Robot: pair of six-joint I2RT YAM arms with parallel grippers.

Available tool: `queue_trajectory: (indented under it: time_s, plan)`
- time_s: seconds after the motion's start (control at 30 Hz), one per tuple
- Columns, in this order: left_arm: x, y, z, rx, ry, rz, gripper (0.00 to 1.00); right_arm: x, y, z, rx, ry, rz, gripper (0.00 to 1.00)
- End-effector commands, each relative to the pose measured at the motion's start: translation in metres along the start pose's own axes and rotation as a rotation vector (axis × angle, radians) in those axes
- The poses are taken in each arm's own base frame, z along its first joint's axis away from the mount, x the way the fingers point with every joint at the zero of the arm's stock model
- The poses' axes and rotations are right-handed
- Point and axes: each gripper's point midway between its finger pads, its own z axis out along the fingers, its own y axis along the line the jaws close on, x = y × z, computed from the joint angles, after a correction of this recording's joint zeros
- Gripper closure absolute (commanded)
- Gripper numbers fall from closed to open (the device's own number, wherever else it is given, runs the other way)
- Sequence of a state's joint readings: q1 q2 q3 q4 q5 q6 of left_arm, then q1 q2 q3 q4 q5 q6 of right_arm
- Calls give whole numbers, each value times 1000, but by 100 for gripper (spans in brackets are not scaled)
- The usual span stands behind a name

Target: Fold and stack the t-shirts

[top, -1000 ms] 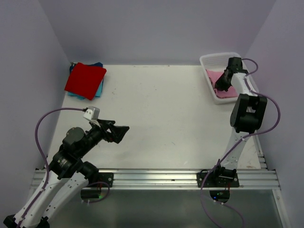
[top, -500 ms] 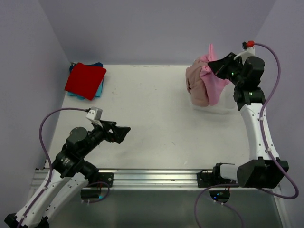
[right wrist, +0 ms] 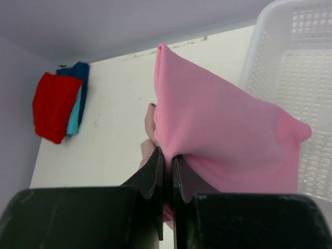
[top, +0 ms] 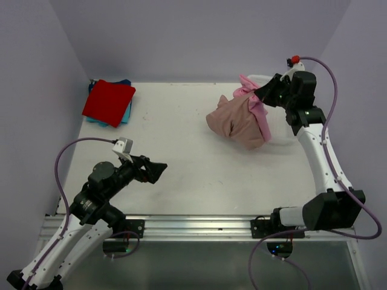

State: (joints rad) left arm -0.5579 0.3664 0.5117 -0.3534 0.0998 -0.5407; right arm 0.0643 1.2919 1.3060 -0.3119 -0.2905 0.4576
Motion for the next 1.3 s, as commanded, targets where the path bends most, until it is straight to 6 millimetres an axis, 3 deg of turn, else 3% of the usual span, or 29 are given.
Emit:
queue_trajectory:
  time_s: [0.0, 0.07, 0.1, 0.17, 0.2, 0.33, 0.47, 0.53, 0.6, 0.63, 0.73, 0.8, 0.9, 0.97, 1.03, 1.07, 1.1, 1.2, 1.27]
  plan:
    - [-11, -6, 0, 18, -38, -14, 0, -72, -17, 15, 138, -184, -25, 100]
    - [-11, -6, -2, 13, -38, -15, 0, -77, -34, 39, 186, -165, 10, 100]
    - [-13, -6, -3, 11, -44, -14, 0, -103, -34, 38, 194, -214, 19, 100]
    - [-14, -6, -4, 12, -49, -17, 0, -116, -51, 56, 263, -238, 49, 100]
    - [-15, -8, -4, 15, -52, -21, 0, -141, -45, 53, 269, -302, 49, 100]
    - [-17, -10, -4, 22, -48, -30, 0, -187, -50, 66, 311, -439, 54, 100]
    - [-19, -12, -4, 22, -47, -33, 0, -234, -54, 54, 378, -611, 1, 100]
    - [-19, -11, -2, 14, -46, -36, 0, -255, -56, 38, 439, -699, -31, 100]
    - [-20, -12, 0, 20, -47, -38, 0, -262, -67, 24, 524, -743, -66, 100]
    - [-18, -10, 3, 16, -40, -44, 0, -277, -60, 2, 528, -836, -65, 100]
    - [-13, -13, 11, 36, -19, -56, 0, -271, -78, -13, 641, -872, -103, 100]
    - [-11, -16, 15, 54, -7, -65, 0, -262, -90, -6, 700, -820, -155, 100]
    - [-5, -18, 22, 71, 18, -80, 0, -217, -121, 37, 744, -594, -193, 100]
    - [-3, -20, 26, 86, 24, -86, 0, -164, -143, 76, 717, -383, -205, 100]
    - [-3, -22, 27, 100, 23, -99, 0, -108, -160, 102, 681, -201, -179, 100]
    - [-1, -22, 27, 101, 27, -101, 0, -84, -155, 118, 595, -119, -166, 100]
    - [0, -22, 27, 104, 27, -106, 0, -45, -168, 133, 581, -20, -140, 100]
    - [3, -20, 26, 102, 25, -112, 0, 29, -179, 151, 520, 175, -65, 100]
    - [7, -18, 24, 100, 27, -114, 0, 65, -178, 154, 496, 285, -41, 100]
